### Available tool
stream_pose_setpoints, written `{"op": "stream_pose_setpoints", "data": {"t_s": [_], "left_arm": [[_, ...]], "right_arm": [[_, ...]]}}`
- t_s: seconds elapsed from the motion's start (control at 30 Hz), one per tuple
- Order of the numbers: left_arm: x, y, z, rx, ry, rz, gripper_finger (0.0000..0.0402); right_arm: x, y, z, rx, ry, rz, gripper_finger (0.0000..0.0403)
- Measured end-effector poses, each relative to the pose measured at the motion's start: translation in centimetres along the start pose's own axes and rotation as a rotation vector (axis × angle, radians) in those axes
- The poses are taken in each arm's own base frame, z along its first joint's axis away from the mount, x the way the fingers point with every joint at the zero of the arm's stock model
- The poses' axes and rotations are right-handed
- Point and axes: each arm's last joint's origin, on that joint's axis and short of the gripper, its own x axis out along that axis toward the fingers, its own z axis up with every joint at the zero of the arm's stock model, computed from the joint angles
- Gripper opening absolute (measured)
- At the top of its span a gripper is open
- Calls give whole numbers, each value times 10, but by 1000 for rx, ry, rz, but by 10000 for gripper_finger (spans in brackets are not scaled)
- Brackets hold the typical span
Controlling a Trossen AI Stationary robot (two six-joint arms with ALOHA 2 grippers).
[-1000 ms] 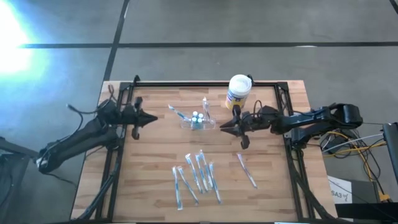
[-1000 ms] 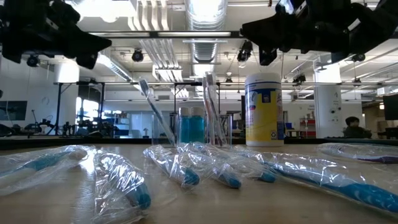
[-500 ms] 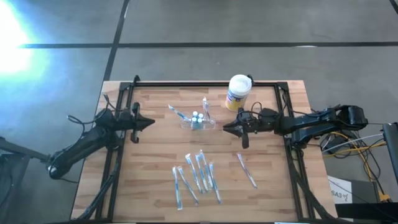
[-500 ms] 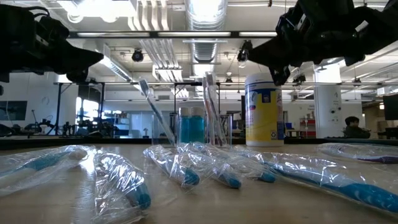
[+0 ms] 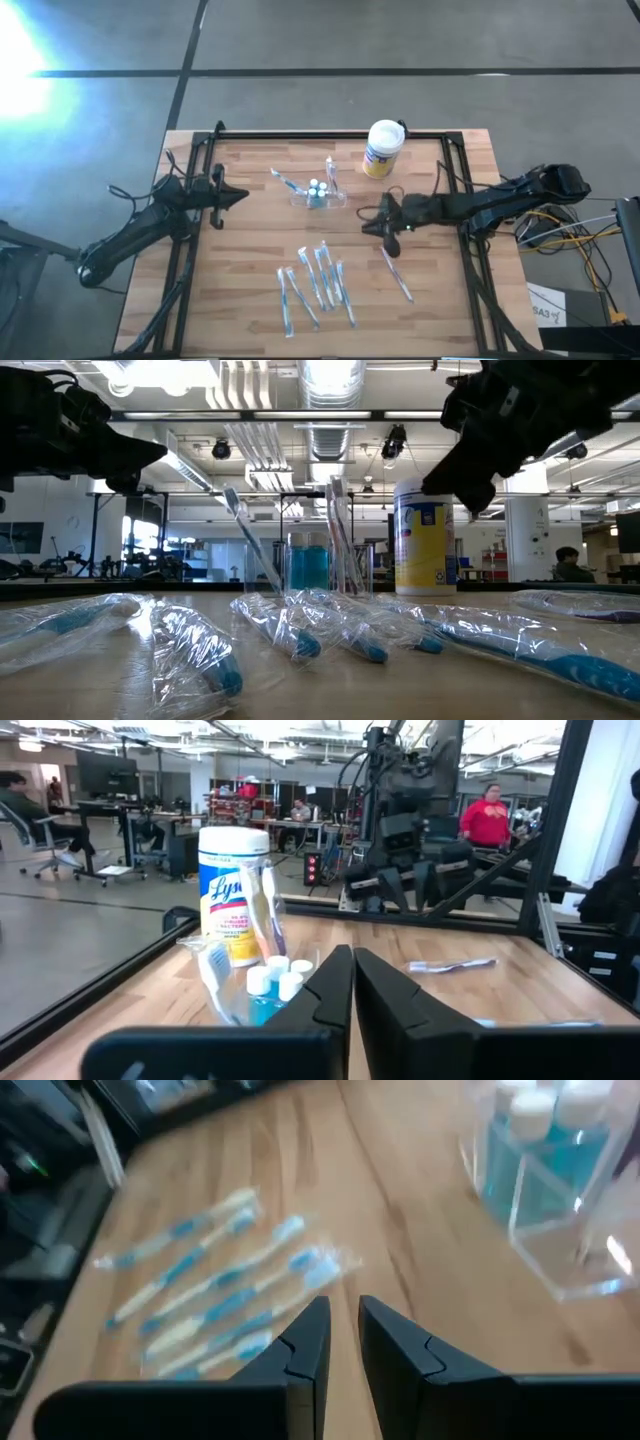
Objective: Pick & Place toothbrushing station
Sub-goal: Put the blue toothbrush into the transparent organizer
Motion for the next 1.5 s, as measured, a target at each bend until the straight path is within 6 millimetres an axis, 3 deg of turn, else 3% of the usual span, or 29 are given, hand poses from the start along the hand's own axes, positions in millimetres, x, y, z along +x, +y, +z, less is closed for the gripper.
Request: {"op": "stream_pose_setpoints", "data": {"t_s": [0.23,0.37,0.77,1.07,1.3,1.5], "left_arm": [[0,0,1,5,-9,1,7],[0,0,1,-42,-10,1,4],[0,0,0,-52,-2,0,31],[0,0,0,-54,-1,0,19],[0,0,0,-63,1,-1,12],[1,0,-1,-79,11,-2,14]], "right_arm": [[-6,38,3,102,126,-54,54],[-10,58,-6,204,144,-27,54],[-27,113,-44,335,-42,-89,54],[22,160,-35,225,14,-139,54],[58,178,-29,280,206,-338,58],[96,192,-29,260,352,-396,120]]}}
